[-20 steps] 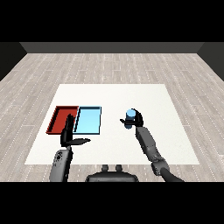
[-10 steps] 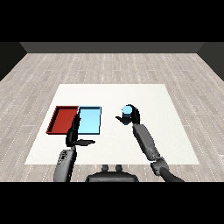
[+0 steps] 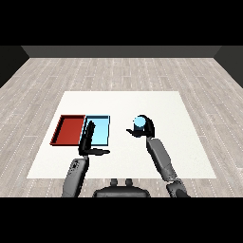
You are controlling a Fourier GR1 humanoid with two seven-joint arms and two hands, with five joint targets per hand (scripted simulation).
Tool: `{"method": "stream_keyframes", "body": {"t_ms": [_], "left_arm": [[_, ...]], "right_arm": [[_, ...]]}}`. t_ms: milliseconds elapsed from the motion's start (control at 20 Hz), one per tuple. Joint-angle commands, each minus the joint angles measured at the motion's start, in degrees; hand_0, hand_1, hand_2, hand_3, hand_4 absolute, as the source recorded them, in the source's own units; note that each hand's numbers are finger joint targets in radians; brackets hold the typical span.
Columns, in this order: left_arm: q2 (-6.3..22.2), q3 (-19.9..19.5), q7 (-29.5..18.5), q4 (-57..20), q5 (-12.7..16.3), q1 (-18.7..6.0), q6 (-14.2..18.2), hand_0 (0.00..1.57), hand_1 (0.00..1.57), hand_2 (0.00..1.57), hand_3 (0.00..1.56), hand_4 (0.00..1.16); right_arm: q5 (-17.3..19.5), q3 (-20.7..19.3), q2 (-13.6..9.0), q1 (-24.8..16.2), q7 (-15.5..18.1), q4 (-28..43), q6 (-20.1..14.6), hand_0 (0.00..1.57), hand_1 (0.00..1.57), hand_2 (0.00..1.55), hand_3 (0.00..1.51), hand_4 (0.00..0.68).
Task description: Pick the blue can and put it in the blue box
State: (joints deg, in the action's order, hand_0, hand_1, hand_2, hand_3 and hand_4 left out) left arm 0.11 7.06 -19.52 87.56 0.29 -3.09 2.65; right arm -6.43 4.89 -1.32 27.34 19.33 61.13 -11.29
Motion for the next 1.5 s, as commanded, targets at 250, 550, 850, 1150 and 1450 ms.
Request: {"method": "stream_keyframes", "body": {"t_ms": [250, 550, 850, 1150, 1450], "left_arm": [[-0.1, 4.0, 2.2, -0.5, 1.2, -2.4, 2.3, 0.00, 0.00, 0.00, 0.00, 0.00], [-0.1, 11.1, 1.9, -4.7, 5.7, -7.1, 8.4, 0.00, 0.00, 0.00, 0.00, 0.00], [-0.1, 10.9, 4.7, -1.8, 3.7, -7.1, 6.1, 0.00, 0.00, 0.00, 0.00, 0.00], [-0.1, 8.4, 2.8, -12.1, 7.0, -15.1, 5.8, 0.00, 0.00, 0.00, 0.00, 0.00], [-0.1, 19.2, -0.1, -19.6, 12.9, -18.4, 16.5, 0.00, 0.00, 0.00, 0.00, 0.00]], "right_arm": [[1.1, 1.2, -2.1, -9.0, -3.7, 14.5, 4.3, 1.46, 1.46, 1.46, 1.37, 0.566], [3.3, 2.0, 0.6, -2.3, -9.8, 14.2, -0.1, 1.45, 1.45, 1.47, 1.38, 0.550], [1.0, 6.3, 1.3, -2.3, -2.2, 8.8, -1.1, 1.45, 1.45, 1.47, 1.39, 0.576], [1.0, 8.0, 1.3, -2.5, -7.1, 14.9, -2.8, 1.45, 1.45, 1.46, 1.37, 0.550], [-0.9, 8.4, 1.3, 0.5, -9.1, 12.6, -2.0, 1.43, 1.43, 1.46, 1.37, 0.559]]}}
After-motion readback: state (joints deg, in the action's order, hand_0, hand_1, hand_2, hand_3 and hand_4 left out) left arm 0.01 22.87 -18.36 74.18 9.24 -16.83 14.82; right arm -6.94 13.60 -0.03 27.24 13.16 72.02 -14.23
